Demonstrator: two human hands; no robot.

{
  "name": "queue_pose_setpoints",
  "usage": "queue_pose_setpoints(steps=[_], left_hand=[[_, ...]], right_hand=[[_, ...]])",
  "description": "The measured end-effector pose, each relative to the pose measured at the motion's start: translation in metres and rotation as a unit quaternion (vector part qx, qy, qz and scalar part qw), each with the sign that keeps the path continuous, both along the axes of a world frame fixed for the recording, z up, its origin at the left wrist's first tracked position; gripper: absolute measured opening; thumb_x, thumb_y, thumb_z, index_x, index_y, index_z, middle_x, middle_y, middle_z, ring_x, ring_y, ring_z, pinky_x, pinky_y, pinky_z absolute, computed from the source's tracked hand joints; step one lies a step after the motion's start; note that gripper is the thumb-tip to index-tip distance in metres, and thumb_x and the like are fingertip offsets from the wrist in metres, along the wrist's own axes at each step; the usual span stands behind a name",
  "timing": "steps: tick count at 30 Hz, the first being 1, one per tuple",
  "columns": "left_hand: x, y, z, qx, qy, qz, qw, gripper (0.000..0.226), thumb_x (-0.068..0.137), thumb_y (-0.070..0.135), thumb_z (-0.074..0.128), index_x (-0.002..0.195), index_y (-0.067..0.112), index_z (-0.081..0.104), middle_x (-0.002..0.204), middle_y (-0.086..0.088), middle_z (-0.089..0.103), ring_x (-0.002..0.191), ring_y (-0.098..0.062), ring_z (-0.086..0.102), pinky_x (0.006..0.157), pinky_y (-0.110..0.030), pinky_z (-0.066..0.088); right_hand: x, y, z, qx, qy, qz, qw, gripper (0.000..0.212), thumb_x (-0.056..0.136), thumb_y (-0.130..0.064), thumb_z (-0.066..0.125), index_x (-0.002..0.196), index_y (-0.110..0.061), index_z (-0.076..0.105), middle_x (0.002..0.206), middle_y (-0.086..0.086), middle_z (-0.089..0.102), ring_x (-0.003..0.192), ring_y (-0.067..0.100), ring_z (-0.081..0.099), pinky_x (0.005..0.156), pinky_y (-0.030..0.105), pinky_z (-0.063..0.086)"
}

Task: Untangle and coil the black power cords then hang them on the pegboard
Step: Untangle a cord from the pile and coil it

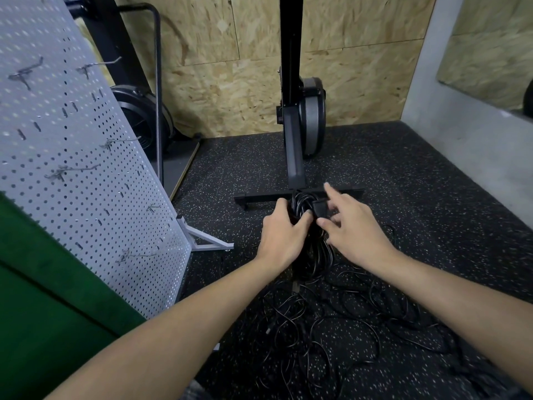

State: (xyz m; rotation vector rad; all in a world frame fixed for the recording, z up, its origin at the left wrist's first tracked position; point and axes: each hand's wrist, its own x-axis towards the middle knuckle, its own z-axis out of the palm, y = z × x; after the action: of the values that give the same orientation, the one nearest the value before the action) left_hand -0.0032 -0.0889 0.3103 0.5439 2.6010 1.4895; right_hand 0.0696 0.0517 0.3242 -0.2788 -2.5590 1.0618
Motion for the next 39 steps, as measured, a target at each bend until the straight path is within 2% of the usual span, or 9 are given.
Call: queue_pose_setpoints(steps=[6, 8, 12, 17, 23, 29, 33, 37, 39], left_hand=[[-0.002, 0.001, -0.003, 0.012, 0.011, -0.02, 1.0, 0.024, 0.1, 0.043, 0.061, 0.104, 0.02, 0.055, 0.101, 0.0, 0.065, 0.092, -0.017, 0.061, 0.073, -0.032, 0.044], [-0.004, 0.001, -0.006, 0.018, 0.028, -0.029, 0.999, 0.022, 0.1, 0.04, 0.064, 0.102, 0.02, 0.057, 0.103, 0.001, 0.064, 0.097, -0.016, 0.06, 0.078, -0.03, 0.043], [-0.006, -0.001, -0.007, 0.025, 0.032, -0.067, 0.997, 0.023, 0.099, 0.035, 0.07, 0.105, 0.015, 0.06, 0.097, 0.005, 0.07, 0.086, -0.006, 0.063, 0.069, -0.015, 0.046], [-0.009, -0.007, -0.007, 0.022, 0.027, -0.082, 0.996, 0.026, 0.097, 0.034, 0.073, 0.113, 0.017, 0.062, 0.1, 0.01, 0.071, 0.081, 0.009, 0.062, 0.067, -0.007, 0.042], [-0.011, -0.004, -0.003, -0.002, 0.061, -0.129, 0.99, 0.033, 0.094, 0.029, 0.076, 0.122, 0.02, 0.061, 0.106, 0.01, 0.072, 0.093, 0.0, 0.064, 0.077, -0.006, 0.043], [-0.013, -0.004, -0.011, 0.06, -0.043, -0.081, 0.994, 0.024, 0.097, 0.033, 0.072, 0.118, 0.023, 0.067, 0.106, 0.01, 0.074, 0.097, -0.004, 0.069, 0.085, -0.022, 0.054], [-0.014, -0.01, -0.01, 0.112, -0.104, -0.071, 0.986, 0.026, 0.098, 0.031, 0.072, 0.121, 0.022, 0.066, 0.109, 0.007, 0.075, 0.099, -0.006, 0.071, 0.09, -0.029, 0.058], [-0.013, -0.013, -0.004, 0.177, -0.183, -0.081, 0.964, 0.022, 0.102, 0.033, 0.067, 0.121, 0.022, 0.069, 0.111, 0.005, 0.078, 0.098, -0.01, 0.075, 0.075, -0.024, 0.058], [-0.012, -0.012, -0.003, 0.191, -0.203, -0.092, 0.956, 0.022, 0.103, 0.035, 0.065, 0.121, 0.023, 0.069, 0.114, 0.004, 0.077, 0.103, -0.011, 0.075, 0.081, -0.027, 0.059]], right_hand=[[0.002, 0.007, 0.003, -0.008, 0.037, -0.027, 0.999, 0.036, 0.089, -0.015, 0.082, 0.123, -0.012, 0.073, 0.104, -0.006, 0.07, 0.073, -0.007, 0.07, 0.07, 0.002, 0.049], [0.001, 0.008, 0.001, 0.009, 0.027, -0.011, 1.0, 0.039, 0.088, -0.012, 0.083, 0.126, -0.01, 0.073, 0.108, 0.001, 0.073, 0.07, -0.002, 0.071, 0.072, 0.005, 0.051], [-0.002, 0.01, -0.003, 0.1, 0.008, 0.032, 0.994, 0.031, 0.089, -0.009, 0.079, 0.12, -0.008, 0.076, 0.105, 0.005, 0.067, 0.073, 0.01, 0.066, 0.078, 0.031, 0.059], [-0.004, 0.014, -0.006, 0.102, -0.005, 0.066, 0.993, 0.038, 0.091, -0.011, 0.076, 0.129, -0.01, 0.072, 0.109, -0.002, 0.061, 0.078, 0.004, 0.059, 0.075, 0.017, 0.049], [0.0, 0.015, -0.006, 0.092, -0.028, 0.068, 0.993, 0.023, 0.087, -0.009, 0.078, 0.109, -0.011, 0.078, 0.106, -0.003, 0.066, 0.077, 0.004, 0.062, 0.07, 0.011, 0.046], [0.007, 0.015, 0.0, -0.157, -0.015, 0.037, 0.987, 0.042, 0.08, -0.013, 0.089, 0.116, -0.025, 0.072, 0.108, -0.009, 0.075, 0.088, 0.004, 0.074, 0.085, 0.023, 0.06], [0.006, 0.012, -0.011, -0.172, 0.002, 0.056, 0.984, 0.059, 0.077, -0.013, 0.092, 0.128, -0.026, 0.067, 0.124, -0.007, 0.067, 0.104, 0.003, 0.07, 0.097, 0.028, 0.059], [0.003, 0.014, -0.015, -0.161, 0.017, 0.043, 0.986, 0.089, 0.076, -0.047, 0.085, 0.155, -0.032, 0.045, 0.151, -0.015, 0.047, 0.134, 0.0, 0.052, 0.104, 0.023, 0.047], [-0.001, 0.012, -0.013, -0.21, -0.026, 0.083, 0.974, 0.1, 0.077, -0.06, 0.075, 0.162, -0.023, 0.036, 0.161, -0.007, 0.044, 0.145, 0.006, 0.044, 0.117, 0.029, 0.041]])
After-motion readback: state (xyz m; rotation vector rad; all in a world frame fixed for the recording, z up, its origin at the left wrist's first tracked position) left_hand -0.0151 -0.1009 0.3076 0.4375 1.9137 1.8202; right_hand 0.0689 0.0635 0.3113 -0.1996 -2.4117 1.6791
